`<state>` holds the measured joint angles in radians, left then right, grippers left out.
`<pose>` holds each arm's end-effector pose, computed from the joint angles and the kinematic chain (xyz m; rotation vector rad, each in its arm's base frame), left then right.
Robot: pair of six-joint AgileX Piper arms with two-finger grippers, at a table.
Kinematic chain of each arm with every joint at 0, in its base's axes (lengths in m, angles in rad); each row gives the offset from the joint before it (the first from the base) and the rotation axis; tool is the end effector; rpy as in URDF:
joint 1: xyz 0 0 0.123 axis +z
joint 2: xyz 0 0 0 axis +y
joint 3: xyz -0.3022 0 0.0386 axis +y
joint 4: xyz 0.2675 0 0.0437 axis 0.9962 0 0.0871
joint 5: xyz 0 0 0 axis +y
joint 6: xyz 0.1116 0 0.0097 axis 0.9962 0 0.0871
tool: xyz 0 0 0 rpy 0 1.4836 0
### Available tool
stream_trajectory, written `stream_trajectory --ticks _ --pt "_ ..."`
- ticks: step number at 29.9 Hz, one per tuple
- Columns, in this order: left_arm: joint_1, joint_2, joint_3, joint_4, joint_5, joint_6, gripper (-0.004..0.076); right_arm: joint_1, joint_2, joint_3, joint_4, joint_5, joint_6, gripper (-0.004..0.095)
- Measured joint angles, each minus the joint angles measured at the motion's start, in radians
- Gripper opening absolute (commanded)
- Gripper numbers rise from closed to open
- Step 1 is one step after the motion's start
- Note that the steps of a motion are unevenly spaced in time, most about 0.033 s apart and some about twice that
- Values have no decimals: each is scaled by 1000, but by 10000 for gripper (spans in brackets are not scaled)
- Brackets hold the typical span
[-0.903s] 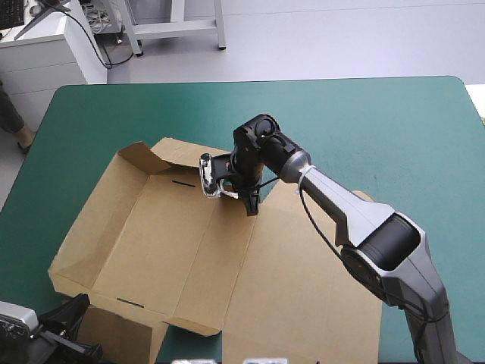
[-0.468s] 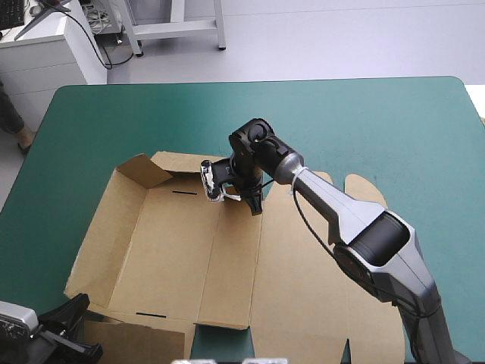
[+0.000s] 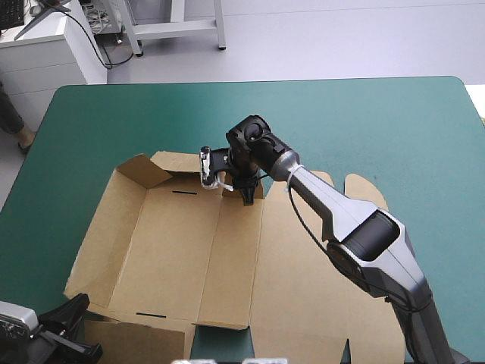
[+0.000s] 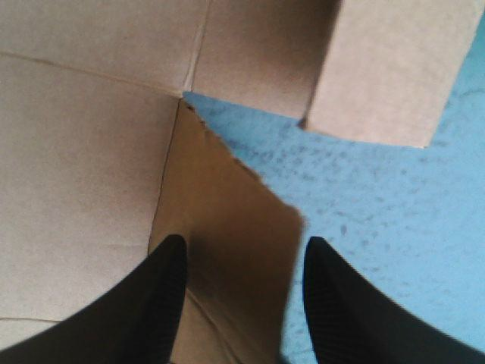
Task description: Fold the box
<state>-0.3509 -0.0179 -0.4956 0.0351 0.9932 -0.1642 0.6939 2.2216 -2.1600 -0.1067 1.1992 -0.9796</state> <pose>0.0125 -0.0011 0.2828 0.1836 1.9661 -0.2958 0.4120 0.3283 0.2645 -2.0628 1.8263 -0.2253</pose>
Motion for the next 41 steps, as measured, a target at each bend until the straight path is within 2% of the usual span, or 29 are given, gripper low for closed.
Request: stream_trajectory --ticks 9,13,15,18,25,30,41 --pt "0 0 0 0 -1 0 -8 0 -63 -134 -11 41 228 480" --pt "0 0 0 0 -1 0 -8 0 -146 -134 -22 47 355 350" --pt "0 0 0 0 -1 0 -8 0 -203 -134 -24 48 425 228" --pt "0 0 0 0 -1 0 -8 0 -299 -136 -26 48 517 -11" --pt "0 0 0 0 -2 0 -8 0 -520 -120 -61 48 708 -15" --pt "0 0 0 0 -2 0 -8 0 -737 89 -100 49 805 -15" --pt "0 0 0 0 -2 0 -3 0 -1325 841 -114 33 1020 -15"
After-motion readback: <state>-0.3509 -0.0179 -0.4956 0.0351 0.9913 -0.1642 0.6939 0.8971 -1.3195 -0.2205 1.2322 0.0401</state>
